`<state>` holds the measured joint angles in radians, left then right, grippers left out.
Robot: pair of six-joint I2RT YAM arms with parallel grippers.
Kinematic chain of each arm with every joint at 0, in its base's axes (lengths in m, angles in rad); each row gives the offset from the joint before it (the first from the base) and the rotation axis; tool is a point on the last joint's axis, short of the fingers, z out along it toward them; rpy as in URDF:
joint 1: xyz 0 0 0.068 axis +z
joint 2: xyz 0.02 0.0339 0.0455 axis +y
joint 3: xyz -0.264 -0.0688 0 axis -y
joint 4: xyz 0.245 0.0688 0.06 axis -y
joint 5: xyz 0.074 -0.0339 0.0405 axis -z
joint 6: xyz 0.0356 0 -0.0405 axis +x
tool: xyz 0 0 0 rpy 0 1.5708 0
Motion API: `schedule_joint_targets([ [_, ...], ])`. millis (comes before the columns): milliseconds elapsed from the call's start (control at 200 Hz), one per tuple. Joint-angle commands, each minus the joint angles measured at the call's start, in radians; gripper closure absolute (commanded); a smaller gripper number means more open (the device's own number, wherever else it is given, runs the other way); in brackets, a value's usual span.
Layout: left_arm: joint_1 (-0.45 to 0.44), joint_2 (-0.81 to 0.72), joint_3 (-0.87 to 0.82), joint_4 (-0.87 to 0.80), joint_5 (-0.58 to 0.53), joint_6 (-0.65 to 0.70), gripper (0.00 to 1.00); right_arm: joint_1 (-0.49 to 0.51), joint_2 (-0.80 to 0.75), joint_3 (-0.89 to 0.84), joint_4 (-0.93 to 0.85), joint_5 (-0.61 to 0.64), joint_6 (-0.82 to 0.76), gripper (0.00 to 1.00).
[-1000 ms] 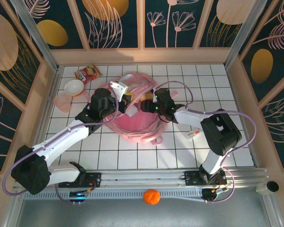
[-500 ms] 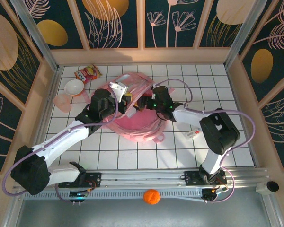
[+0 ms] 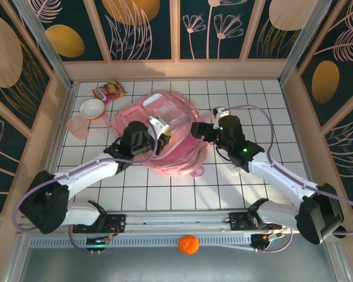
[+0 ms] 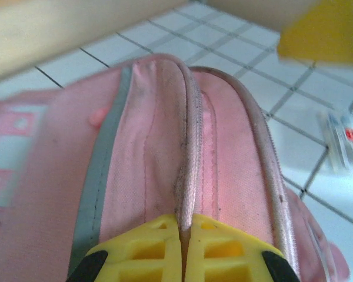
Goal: Pack the student bag
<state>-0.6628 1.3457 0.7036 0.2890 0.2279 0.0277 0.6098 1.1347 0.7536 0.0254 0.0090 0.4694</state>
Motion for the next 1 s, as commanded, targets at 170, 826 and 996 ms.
schedule_joint_targets([
  [170, -0.114, 0.309, -0.047, 0.103, 0.006, 0.104, 1.0, -0.002, -0.079, -0.066, -0.081, 0.018, -0.045, 0.19],
  [826, -0.074, -0.029, -0.086, 0.197, -0.026, -0.23, 0.39, 0.018, -0.125, -0.064, -0.157, -0.096, -0.505, 0.23],
  [996, 0.061, -0.184, -0.166, 0.075, -0.11, -0.363, 0.34, 0.154, -0.06, -0.027, -0.242, -0.11, -0.83, 0.29],
])
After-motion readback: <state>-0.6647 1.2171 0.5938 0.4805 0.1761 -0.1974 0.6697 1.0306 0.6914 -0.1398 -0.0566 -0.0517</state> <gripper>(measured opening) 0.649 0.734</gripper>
